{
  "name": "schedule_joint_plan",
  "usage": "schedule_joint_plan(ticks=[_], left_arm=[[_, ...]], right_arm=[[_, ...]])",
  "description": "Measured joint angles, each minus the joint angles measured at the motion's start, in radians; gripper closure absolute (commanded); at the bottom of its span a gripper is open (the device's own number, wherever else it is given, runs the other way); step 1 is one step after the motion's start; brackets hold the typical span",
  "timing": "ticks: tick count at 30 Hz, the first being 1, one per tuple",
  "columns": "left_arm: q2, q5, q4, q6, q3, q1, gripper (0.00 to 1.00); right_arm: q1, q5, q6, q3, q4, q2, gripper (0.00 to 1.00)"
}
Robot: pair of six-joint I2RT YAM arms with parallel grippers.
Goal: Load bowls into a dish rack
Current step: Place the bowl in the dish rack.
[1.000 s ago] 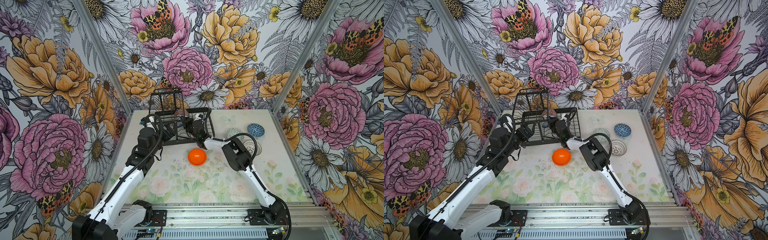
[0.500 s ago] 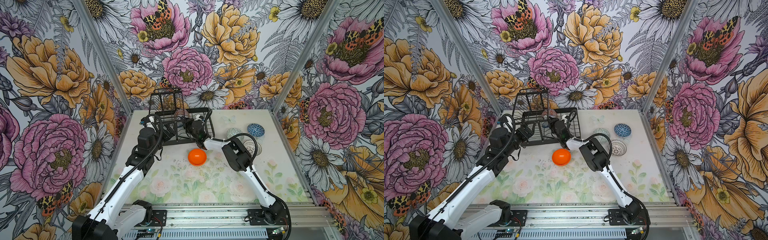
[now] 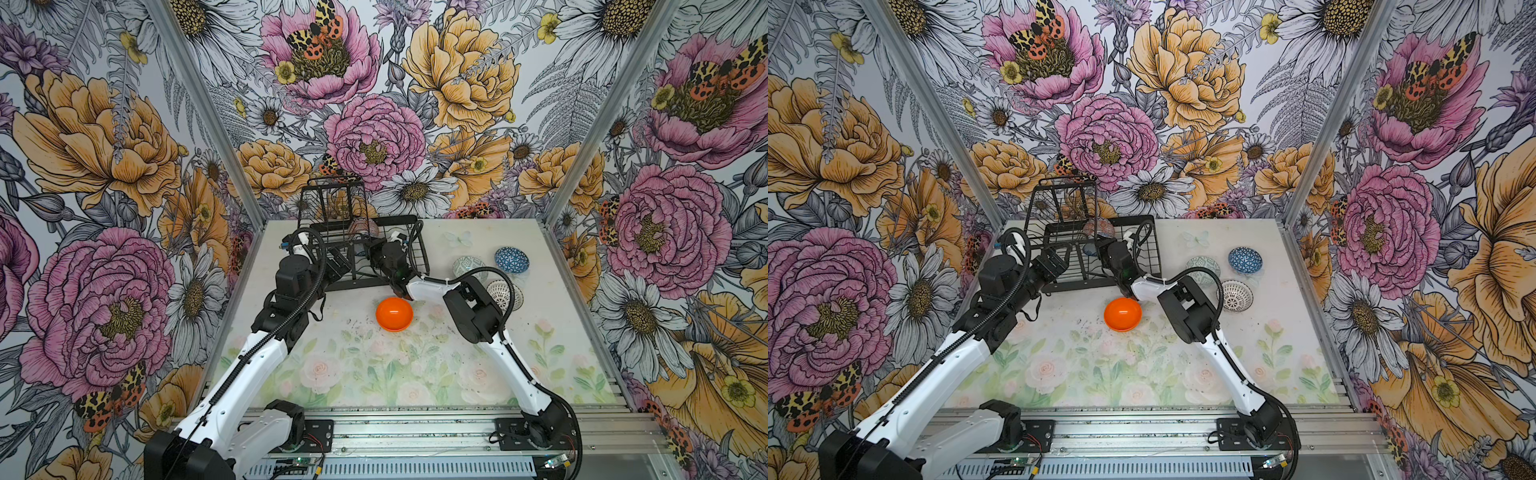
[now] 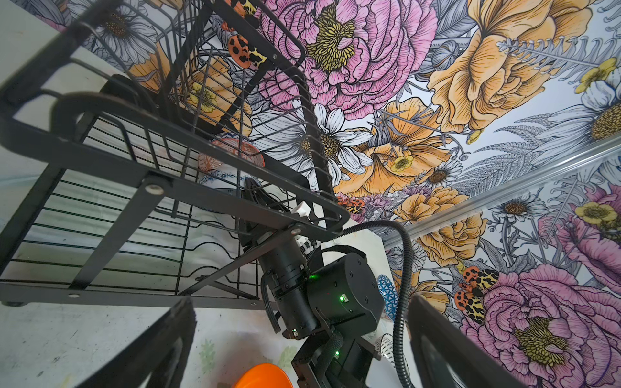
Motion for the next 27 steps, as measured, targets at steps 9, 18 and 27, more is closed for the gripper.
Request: schedule_joint_plan(ticks=[9,18,27], left_arm=[[0.000,0.000,0.000,0.000,0.000,-0.001,0.01],[0.000,0.000,0.000,0.000,0.000,-0.001,0.01],[0.000,0.000,0.000,0.000,0.000,-0.001,0.01]], right_arm=[[0.000,-0.001,0.000,0.000,-0.004,0.000,0.85],[-0.002,-0.014,-0.016,0.006,-0.023,0.000,0.81],[-0.006,-0.035,-0.029,0.007,-0.031,-0.002,0.80]])
